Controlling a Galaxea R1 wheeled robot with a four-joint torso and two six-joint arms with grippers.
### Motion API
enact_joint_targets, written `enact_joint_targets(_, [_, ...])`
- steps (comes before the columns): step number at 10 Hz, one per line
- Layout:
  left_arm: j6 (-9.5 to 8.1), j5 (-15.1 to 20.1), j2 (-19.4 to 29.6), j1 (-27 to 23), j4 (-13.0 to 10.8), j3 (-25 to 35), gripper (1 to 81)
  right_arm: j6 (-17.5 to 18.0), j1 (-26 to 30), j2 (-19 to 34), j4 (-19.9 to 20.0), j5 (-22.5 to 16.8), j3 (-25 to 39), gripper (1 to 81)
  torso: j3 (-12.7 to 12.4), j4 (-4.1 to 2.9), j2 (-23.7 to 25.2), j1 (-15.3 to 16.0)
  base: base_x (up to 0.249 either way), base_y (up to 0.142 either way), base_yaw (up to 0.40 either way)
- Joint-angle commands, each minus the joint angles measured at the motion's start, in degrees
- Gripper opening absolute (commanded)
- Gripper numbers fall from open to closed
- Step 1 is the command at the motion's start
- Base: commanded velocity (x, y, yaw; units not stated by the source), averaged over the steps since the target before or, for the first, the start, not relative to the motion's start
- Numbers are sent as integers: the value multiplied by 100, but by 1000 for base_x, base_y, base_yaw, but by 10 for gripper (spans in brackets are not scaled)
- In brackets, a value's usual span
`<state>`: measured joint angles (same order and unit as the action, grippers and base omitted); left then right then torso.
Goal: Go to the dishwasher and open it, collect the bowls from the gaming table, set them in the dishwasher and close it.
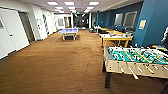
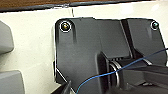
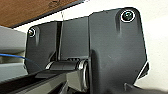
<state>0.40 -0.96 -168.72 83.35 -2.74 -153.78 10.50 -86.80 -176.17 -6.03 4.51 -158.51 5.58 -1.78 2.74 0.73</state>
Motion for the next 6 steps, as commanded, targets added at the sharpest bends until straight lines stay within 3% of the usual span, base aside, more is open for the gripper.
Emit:
enact_joint_targets(1, [39, 325, 57, -262, 37, -3, 811, -4, 228, -26, -38, -266, 23, 811, 0, 0, 0, 0, 78, 0, 0])
enact_joint_targets(6, [48, 308, 145, -200, 11, -11, 811, 23, 167, -70, 15, -179, 164, 811, -2, 0, 9, -11, 94, 0, 0])
